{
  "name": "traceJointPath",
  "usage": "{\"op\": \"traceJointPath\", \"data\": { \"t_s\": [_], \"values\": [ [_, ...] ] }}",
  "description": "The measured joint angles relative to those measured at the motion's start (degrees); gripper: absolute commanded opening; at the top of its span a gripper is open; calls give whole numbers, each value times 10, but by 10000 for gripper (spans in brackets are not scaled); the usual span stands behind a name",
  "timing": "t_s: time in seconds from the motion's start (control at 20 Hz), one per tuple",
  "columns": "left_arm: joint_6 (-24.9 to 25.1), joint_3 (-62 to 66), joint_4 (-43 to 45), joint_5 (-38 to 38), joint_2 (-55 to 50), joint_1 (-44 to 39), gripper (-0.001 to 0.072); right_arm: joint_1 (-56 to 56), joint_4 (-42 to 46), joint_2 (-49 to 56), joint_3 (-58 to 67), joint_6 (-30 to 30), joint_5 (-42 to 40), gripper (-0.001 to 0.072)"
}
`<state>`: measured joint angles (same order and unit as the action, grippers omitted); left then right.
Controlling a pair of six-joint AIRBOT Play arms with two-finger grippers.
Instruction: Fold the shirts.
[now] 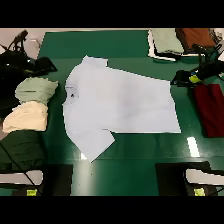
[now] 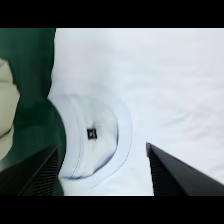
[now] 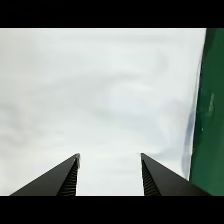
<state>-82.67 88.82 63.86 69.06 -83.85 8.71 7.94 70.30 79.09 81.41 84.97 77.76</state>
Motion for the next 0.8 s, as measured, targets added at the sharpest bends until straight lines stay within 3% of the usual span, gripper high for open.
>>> {"op": "traceJointPath", "data": {
  "t_s": [0.35, 0.4, 0.8],
  "values": [
    [-15, -295, 42, 2, 157, 15, 614, -8, -3, -115, -114, -16, 0, 422],
    [-16, -339, 40, -5, 180, 16, 614, -8, -3, -134, -132, -17, -5, 341],
    [6, -559, -58, -66, 258, 2, 614, -8, -4, -229, -202, -17, -31, 328]
  ]
}}
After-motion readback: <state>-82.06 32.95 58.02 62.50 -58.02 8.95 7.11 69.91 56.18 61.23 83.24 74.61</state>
